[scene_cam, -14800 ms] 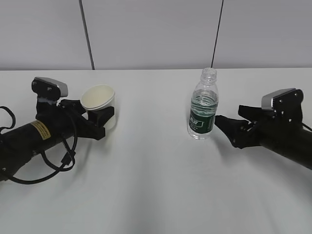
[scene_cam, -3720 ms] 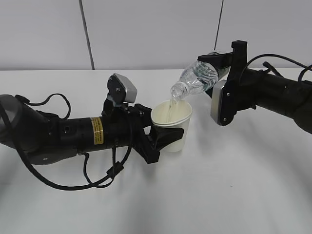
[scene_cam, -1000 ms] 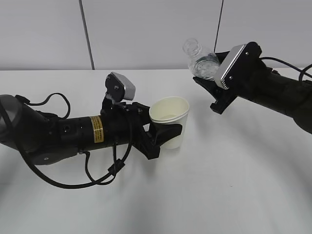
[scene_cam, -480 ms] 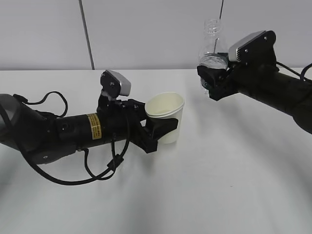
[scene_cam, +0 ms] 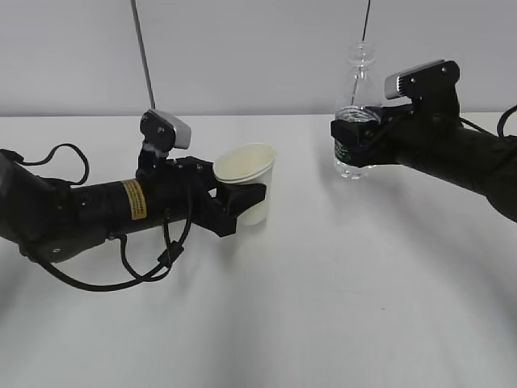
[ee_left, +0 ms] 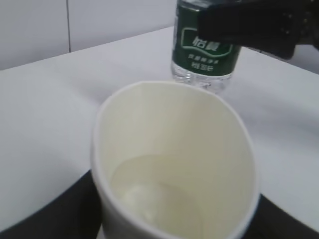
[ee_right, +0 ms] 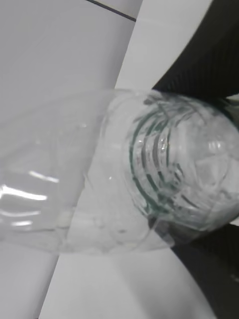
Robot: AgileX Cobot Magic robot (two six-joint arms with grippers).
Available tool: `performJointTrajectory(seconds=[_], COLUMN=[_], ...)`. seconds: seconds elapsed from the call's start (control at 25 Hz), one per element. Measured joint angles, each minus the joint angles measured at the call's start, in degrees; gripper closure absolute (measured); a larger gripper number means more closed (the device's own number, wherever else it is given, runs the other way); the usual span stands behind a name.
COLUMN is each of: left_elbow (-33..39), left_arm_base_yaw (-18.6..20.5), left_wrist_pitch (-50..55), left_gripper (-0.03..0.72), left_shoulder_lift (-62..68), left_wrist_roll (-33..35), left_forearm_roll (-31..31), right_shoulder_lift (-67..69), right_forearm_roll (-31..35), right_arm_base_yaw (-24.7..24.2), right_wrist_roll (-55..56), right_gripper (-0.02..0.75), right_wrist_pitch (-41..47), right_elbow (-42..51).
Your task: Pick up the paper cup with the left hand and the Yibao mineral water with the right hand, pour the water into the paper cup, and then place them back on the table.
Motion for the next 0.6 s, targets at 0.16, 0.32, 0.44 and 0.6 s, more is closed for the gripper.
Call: performJointTrajectory(seconds=[0.16, 0.32, 0.44, 0.6], left_elbow=[0.0, 0.0, 0.0, 0.0], left_arm_base_yaw=[1.8, 3.0, 4.0, 6.2], left_wrist_pitch=[1.8, 2.0, 2.0, 2.5], left_gripper=[0.273, 0.273, 0.273, 0.273], left_shoulder_lift=[0.0, 0.0, 0.0, 0.0], left_wrist_roll=[0.0, 0.0, 0.0, 0.2], left_forearm_roll=[0.0, 0.0, 0.0, 0.0], right_shoulder_lift=[0.0, 0.0, 0.0, 0.0], right_forearm_roll=[0.0, 0.0, 0.0, 0.0], right_arm_base_yaw=[0.0, 0.0, 0.0, 0.0], right_wrist_roll=[2.2, 2.9, 3.1, 3.1], right_gripper=[0.263, 0.263, 0.262, 0.262], right_wrist_pitch=[0.9, 0.9, 0.9, 0.9], right_elbow=[0.0, 0.0, 0.0, 0.0])
